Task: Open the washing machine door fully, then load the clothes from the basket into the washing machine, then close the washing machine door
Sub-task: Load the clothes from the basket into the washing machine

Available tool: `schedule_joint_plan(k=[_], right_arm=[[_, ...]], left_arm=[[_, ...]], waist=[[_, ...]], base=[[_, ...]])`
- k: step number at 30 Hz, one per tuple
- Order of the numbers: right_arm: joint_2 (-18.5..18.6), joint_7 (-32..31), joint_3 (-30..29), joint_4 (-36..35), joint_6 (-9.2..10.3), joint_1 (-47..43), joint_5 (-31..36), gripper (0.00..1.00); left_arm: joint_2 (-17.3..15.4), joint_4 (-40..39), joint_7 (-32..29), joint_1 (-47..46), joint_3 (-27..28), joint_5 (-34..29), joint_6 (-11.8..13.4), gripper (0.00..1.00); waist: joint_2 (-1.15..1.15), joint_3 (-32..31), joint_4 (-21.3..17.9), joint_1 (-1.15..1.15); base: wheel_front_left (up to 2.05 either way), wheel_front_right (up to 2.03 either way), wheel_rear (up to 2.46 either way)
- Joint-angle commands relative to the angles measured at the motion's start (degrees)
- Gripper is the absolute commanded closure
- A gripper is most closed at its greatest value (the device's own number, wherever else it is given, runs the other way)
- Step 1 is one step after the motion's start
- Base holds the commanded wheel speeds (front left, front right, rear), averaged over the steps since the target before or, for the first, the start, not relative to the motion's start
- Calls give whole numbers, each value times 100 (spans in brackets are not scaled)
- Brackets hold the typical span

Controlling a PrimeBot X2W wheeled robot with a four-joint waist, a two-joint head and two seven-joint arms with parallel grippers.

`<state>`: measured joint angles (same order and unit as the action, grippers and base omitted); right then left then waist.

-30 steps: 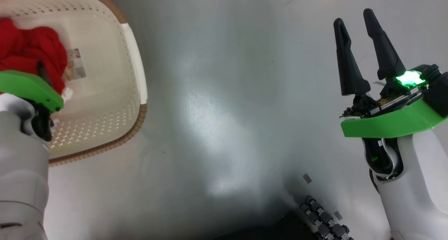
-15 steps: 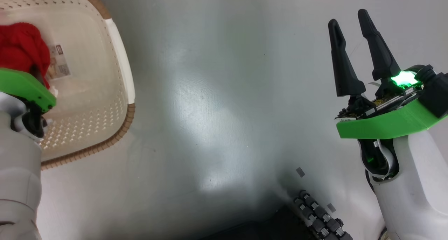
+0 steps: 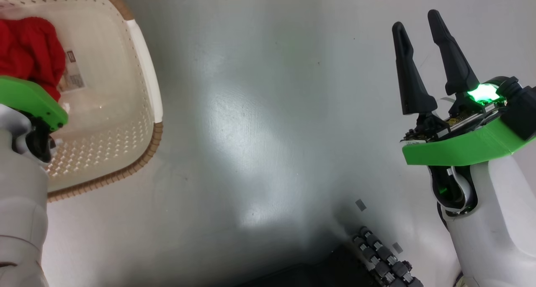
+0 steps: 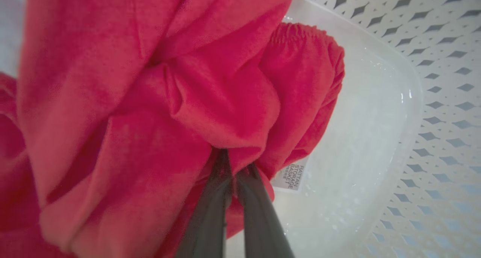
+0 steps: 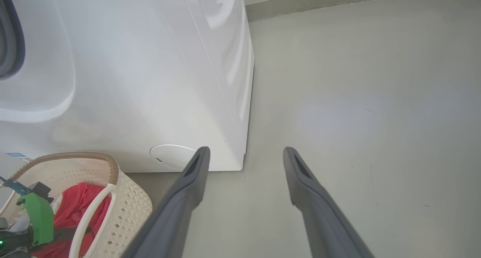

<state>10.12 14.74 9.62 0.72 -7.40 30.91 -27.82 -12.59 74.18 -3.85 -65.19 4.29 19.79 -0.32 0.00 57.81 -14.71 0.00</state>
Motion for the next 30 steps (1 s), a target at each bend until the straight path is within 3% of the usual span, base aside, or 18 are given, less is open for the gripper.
schedule_joint_plan(k=[1,30], right_arm=[[-10,26,96,-99,-9,-135,6,0],[104,26,178,159,-9,-402,-63,0]], left_arm=[[-210,-26,61,177,31,2,-51,100],[205,-249,1744,1268,-500,65,-701,100]], waist=[[0,-34,17,0],[0,-1590,415,0]], base=[[0,0,0],[0,0,0]])
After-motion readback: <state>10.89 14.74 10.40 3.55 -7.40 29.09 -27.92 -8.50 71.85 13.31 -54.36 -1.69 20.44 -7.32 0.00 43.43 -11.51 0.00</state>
